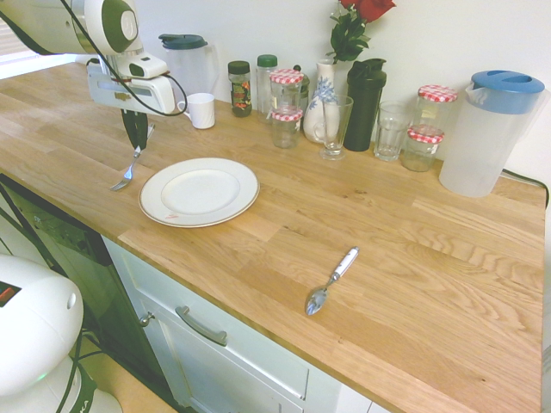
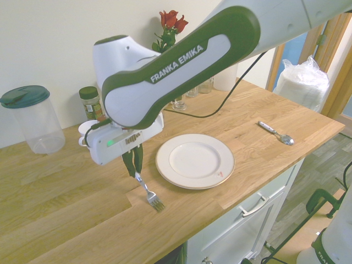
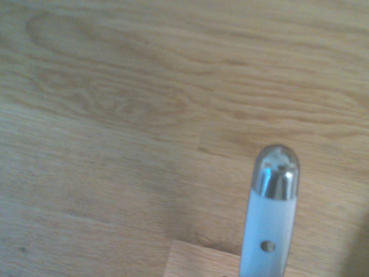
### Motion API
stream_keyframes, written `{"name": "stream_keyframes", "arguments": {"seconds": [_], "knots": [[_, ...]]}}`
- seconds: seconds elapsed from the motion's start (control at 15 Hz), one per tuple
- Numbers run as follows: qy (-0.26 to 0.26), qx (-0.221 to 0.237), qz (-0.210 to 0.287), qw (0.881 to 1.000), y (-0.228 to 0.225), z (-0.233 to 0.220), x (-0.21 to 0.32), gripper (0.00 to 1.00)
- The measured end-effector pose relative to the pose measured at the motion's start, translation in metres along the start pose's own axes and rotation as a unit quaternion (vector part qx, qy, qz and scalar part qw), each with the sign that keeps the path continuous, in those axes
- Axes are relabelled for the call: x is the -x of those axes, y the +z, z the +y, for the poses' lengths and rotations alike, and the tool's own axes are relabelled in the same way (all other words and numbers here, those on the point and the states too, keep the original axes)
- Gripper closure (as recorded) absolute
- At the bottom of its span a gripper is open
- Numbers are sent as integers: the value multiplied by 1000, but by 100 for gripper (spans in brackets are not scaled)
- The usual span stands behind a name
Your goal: Put the fork into the plate
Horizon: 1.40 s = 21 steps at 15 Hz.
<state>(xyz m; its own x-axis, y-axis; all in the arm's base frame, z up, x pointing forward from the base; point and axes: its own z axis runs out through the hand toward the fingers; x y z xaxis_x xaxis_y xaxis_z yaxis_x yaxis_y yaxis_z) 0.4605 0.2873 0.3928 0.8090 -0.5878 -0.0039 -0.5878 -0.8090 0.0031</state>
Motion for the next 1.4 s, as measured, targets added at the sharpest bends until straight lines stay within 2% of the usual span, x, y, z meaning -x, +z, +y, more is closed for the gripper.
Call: {"name": "stream_keyframes", "arguments": {"seconds": [0.27,0.47,0.67,1.0,1.13,1.4], "knots": [[14,-15,6,1000,-29,26,-20,100],[5,-11,2,1000,-24,22,-12,100],[18,-23,-12,999,-24,32,-23,100],[58,-72,-23,995,-55,118,-80,100],[70,-75,-25,994,-54,145,-97,100],[85,-66,-38,993,-42,172,-117,100]]}}
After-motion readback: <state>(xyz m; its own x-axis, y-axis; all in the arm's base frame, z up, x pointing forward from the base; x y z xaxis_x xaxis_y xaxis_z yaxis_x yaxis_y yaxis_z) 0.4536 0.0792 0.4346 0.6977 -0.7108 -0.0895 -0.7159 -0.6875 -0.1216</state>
